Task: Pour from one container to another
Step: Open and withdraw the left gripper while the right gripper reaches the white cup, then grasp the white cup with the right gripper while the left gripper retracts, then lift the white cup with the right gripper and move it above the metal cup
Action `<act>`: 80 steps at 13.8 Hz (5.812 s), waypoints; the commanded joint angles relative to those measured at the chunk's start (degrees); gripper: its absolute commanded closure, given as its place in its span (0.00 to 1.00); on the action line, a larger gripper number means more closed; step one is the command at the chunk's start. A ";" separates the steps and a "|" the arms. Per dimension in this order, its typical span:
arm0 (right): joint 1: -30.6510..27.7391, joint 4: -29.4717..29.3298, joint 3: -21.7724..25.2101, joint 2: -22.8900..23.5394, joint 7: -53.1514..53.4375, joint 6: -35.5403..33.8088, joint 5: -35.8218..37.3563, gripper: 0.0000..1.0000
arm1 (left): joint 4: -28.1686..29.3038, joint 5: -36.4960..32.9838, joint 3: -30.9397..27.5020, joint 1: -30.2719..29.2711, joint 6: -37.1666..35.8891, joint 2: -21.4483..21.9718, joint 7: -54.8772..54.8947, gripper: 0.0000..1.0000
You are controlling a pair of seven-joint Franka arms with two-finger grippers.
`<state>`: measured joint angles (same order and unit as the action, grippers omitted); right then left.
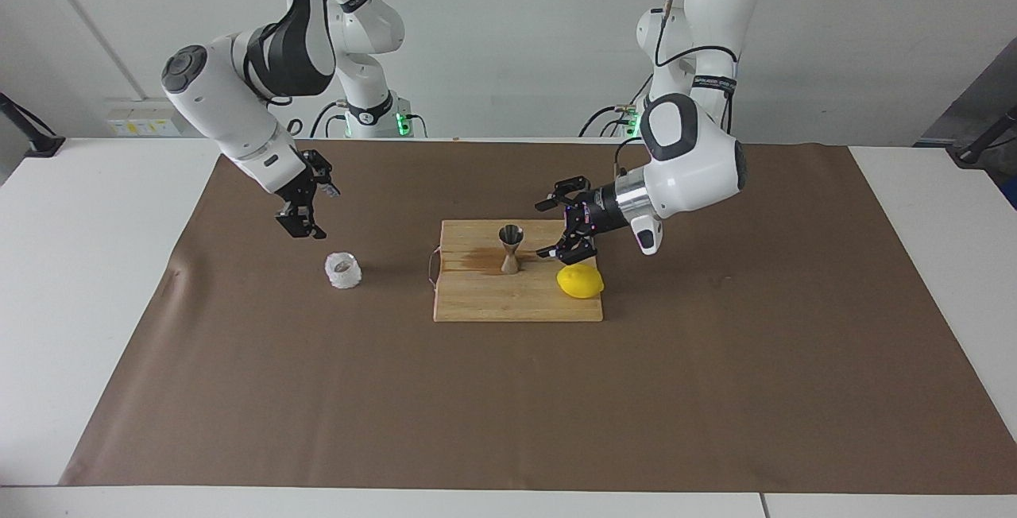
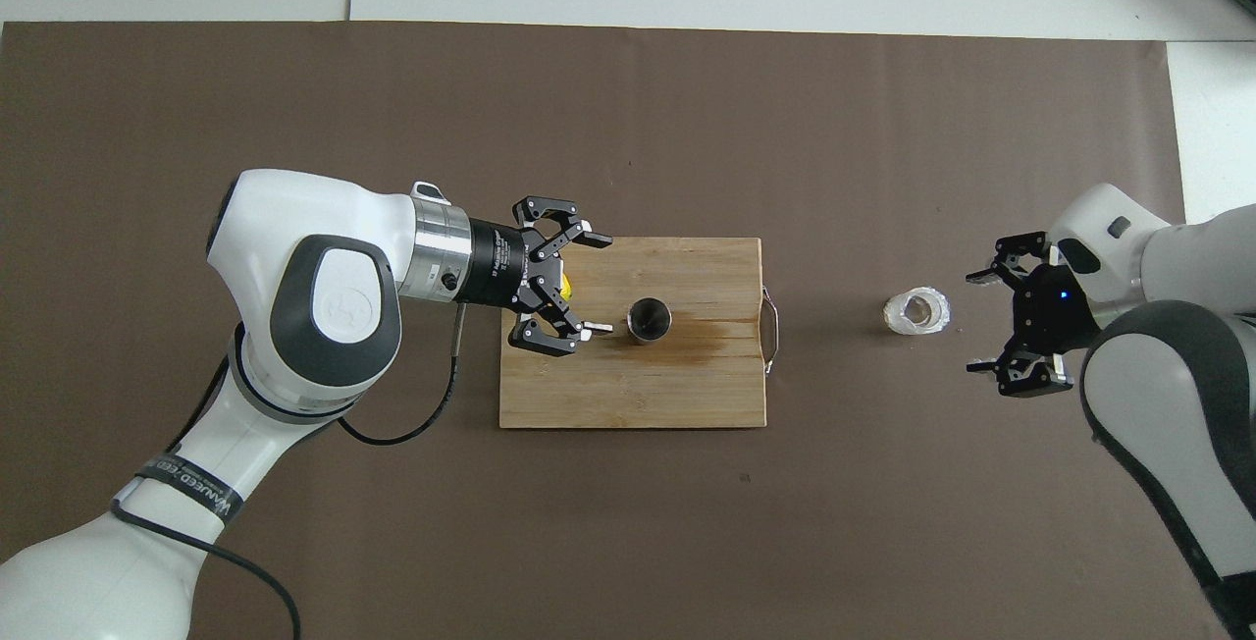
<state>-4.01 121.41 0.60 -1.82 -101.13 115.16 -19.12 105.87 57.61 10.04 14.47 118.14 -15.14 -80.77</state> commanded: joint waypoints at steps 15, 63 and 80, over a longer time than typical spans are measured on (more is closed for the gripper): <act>-4.07 -0.12 -0.42 14.56 -24.28 8.85 -11.28 0.00 | -10.68 -48.29 -0.37 -12.61 -29.36 -1.47 22.19 0.00; 15.69 -9.52 -6.04 10.52 19.11 8.94 0.57 0.78 | -10.23 -57.71 -5.73 -14.83 -30.07 21.65 81.47 0.00; 28.01 -17.86 -6.13 12.72 42.84 3.94 22.62 0.82 | -20.70 -59.99 -5.65 -14.30 -35.35 13.03 86.39 0.00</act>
<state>23.20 106.51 -5.46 9.20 -61.82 121.31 0.37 87.14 -1.67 4.58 -0.29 84.92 -1.27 5.07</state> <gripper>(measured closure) 0.498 0.000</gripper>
